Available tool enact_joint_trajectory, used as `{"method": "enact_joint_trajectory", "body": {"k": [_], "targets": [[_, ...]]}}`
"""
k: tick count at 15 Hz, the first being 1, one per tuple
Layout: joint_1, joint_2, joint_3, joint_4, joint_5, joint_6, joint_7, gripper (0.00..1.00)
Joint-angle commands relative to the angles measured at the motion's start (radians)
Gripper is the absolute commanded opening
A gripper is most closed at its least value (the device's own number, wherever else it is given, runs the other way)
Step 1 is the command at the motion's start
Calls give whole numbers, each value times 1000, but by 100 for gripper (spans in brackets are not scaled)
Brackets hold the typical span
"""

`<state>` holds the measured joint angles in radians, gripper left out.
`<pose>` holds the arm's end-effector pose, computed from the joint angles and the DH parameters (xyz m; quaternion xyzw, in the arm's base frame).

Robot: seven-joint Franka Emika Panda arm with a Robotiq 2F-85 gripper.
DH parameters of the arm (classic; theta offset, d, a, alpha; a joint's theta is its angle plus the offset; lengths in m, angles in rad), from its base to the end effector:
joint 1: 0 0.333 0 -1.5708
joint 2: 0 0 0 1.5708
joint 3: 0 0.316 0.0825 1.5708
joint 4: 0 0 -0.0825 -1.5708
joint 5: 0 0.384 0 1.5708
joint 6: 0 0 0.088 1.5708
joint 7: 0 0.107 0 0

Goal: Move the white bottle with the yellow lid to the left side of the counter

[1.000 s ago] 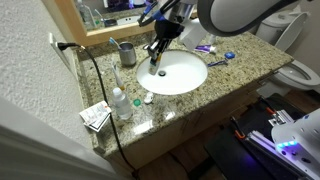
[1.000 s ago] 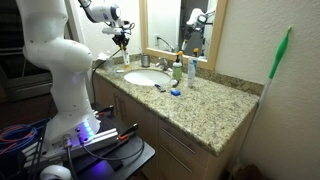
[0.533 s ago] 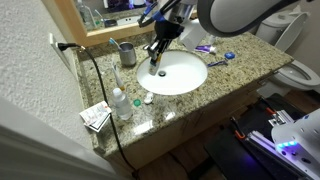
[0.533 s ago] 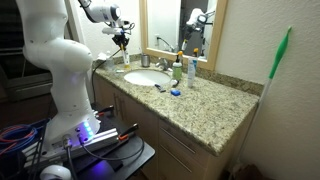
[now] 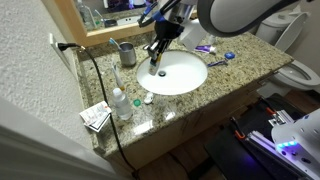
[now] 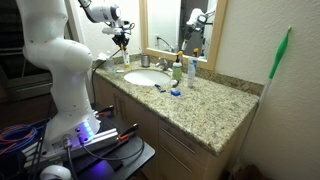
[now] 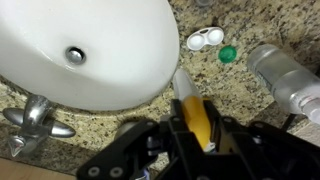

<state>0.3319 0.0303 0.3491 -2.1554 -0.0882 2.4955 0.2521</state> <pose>0.4428 0.3582 0.4182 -0.9581 -0.2392 -0.1506 0.0461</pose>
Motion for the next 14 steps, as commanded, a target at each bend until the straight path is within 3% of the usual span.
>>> {"method": "enact_joint_trajectory", "body": {"k": [1, 4, 7, 8, 9, 11, 12, 14], "targets": [[8, 29, -7, 15, -29, -16, 21, 6], [20, 115, -15, 104, -156, -17, 136, 6], [44, 181, -24, 189, -173, -11, 183, 6], [38, 121, -28, 111, -153, -3, 154, 6], [44, 136, -31, 130, -151, -3, 156, 26], [47, 137, -33, 128, -152, -3, 156, 26], [51, 159, -35, 148, -156, -40, 164, 6], [53, 260, -24, 235, -95, -69, 123, 6]]}}
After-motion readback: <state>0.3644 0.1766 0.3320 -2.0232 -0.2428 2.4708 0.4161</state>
